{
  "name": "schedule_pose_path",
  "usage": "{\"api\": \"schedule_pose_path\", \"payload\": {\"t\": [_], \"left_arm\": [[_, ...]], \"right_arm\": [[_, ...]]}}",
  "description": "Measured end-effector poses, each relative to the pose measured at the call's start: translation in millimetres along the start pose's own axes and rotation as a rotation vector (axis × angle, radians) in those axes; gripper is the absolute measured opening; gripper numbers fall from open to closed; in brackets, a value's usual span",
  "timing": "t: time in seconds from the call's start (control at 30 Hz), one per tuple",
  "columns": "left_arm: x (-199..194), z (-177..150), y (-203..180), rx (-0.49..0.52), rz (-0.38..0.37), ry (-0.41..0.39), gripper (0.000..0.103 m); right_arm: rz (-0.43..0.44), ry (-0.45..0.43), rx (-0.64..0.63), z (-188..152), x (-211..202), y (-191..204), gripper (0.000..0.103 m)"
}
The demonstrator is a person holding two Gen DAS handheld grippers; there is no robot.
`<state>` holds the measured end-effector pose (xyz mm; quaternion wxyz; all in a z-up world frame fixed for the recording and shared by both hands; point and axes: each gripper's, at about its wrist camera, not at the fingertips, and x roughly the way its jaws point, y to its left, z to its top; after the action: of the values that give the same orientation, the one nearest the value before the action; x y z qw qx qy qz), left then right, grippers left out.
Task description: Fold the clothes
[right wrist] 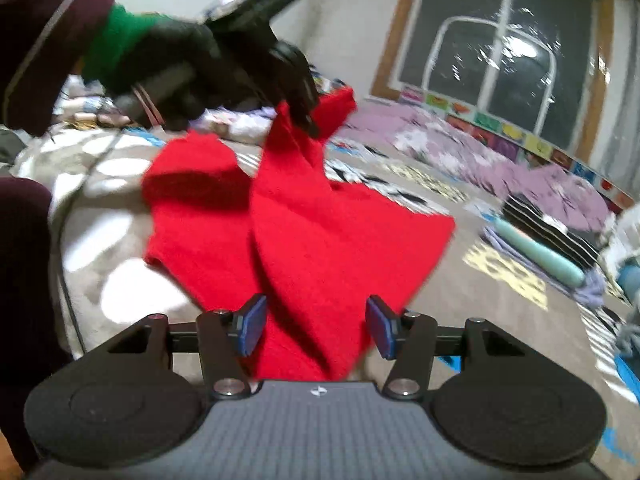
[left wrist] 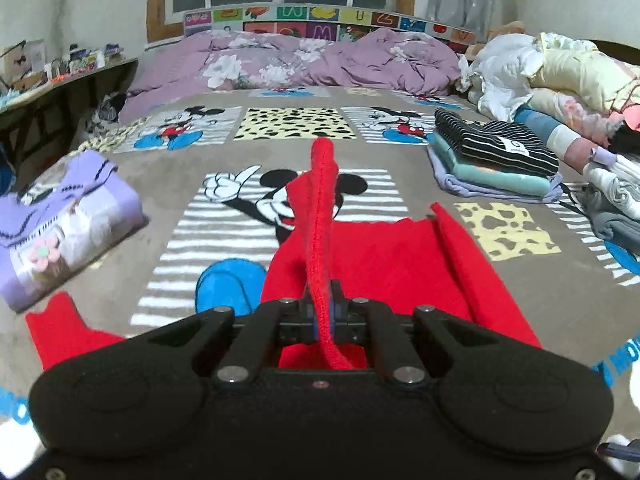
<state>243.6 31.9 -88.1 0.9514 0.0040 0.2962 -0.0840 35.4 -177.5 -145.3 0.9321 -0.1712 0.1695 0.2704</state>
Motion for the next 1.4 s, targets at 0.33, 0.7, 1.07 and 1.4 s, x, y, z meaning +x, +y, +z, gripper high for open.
{"api": "schedule_pose_path", "payload": {"t": [0.33,0.7,1.07,1.4], "left_arm": [[26,-25,31,-0.121,0.005,0.065,0.004],[23,-41,76,-0.365,-0.057,0.087,0.024],[-1,6,38,-0.223,-0.023,0.042,0.024],[120,43,-63,-0.179,-0.232,0.167,0.024]], "right_arm": [[0.188,0.082,0.014,0,9,11,0.069],[0.211,0.0,0.134,9,-1,-16,0.068],[0.244,0.043,0.125,6,21,-16,0.07],[0.317,0.052,0.195,4,25,-27,0.071]]}}
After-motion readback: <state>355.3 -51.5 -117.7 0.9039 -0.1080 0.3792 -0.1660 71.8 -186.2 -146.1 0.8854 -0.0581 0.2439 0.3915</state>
